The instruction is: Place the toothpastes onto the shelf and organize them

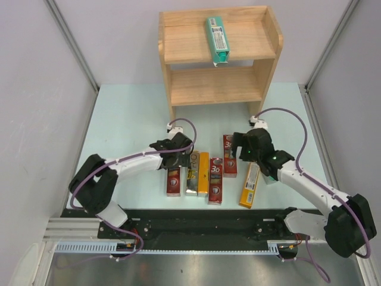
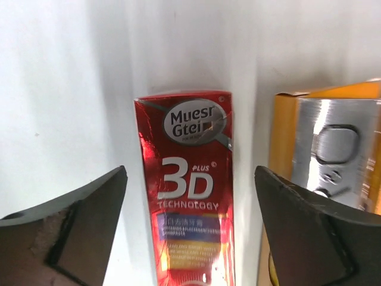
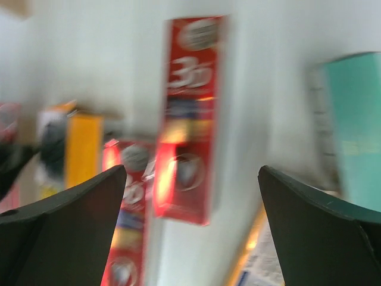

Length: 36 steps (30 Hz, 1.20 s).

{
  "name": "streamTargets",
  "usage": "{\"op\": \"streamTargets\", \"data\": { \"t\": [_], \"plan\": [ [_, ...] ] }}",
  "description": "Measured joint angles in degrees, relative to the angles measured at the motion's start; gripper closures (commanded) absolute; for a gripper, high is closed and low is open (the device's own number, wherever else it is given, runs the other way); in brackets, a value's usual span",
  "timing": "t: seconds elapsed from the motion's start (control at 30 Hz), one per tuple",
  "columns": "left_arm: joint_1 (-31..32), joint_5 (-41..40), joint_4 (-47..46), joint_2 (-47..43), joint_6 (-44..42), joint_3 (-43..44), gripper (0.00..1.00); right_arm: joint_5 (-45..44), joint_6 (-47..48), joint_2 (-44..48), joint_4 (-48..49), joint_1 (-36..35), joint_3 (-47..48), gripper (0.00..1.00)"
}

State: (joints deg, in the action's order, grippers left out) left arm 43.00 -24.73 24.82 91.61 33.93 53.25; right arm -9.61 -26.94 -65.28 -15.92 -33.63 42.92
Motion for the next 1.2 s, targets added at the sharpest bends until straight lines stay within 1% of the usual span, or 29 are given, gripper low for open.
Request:
{"op": "streamTargets", "data": {
  "t": [0.03, 0.13, 0.23, 0.33, 0.4, 0.5, 0.63, 0.7, 0.73, 0.77, 0.97, 1.1, 1.2],
  "plan": [
    [0.0, 0.02, -0.04, -1.14, -0.07, -0.02, 0.0, -0.94, 0.02, -0.13, -0.55, 1.84, -0.04, 0.0],
    [0.0, 0.33, -0.24, -5.33, -0.37, -0.24, 0.0, -4.52, 0.66, -0.17, -2.6, 8.35, -0.17, 0.01],
    [0.0, 1.57, -0.24, -9.88, -1.03, -0.42, 0.0, -7.72, 1.88, -0.59, -3.63, 12.37, -0.17, 0.0],
    [0.0, 3.1, -0.24, -13.66, -1.53, -0.42, 0.0, -7.87, 2.58, -3.19, -3.85, 15.91, -0.17, 0.0],
    [0.0, 4.26, -0.22, -15.87, -1.64, -0.46, 0.0, -7.58, 2.58, -6.23, -3.87, 17.49, -0.17, 0.0],
    [0.0, 5.92, -0.2, -18.56, -2.08, -0.59, 0.0, -7.28, 2.56, -10.14, -4.0, 17.79, -0.2, 0.0],
    [0.0, 7.32, -0.09, -21.62, -2.51, -0.98, 0.0, -7.04, 2.56, -11.28, -3.96, 18.43, -0.24, 0.02],
    [0.0, 7.67, 0.02, -22.8, -2.51, -1.2, 0.0, -6.99, 2.54, -11.96, -3.78, 18.75, -0.24, 0.06],
    [0.0, 8.09, 0.04, -23.39, -2.51, -1.31, 0.0, -6.88, 2.51, -12.7, -3.69, 18.84, -0.24, 0.1],
    [0.0, 8.48, 0.04, -24.06, -2.51, -1.42, 0.0, -6.8, 2.49, -13.66, -3.56, 18.91, -0.24, 0.18],
    [0.0, 11.08, 0.22, -28.11, -2.97, -1.62, 0.0, -3.67, 2.82, -17.44, -3.32, 19.32, -0.24, 0.37],
    [0.0, 12.85, 0.17, -30.56, -3.19, -1.62, 0.0, -0.98, 2.82, -18.71, -2.64, 19.34, -0.24, 0.46],
    [0.0, 14.58, -0.13, -31.43, -3.58, -1.62, 0.0, 1.09, 2.95, -18.71, -2.51, 19.32, -0.24, 0.55]
  ]
}}
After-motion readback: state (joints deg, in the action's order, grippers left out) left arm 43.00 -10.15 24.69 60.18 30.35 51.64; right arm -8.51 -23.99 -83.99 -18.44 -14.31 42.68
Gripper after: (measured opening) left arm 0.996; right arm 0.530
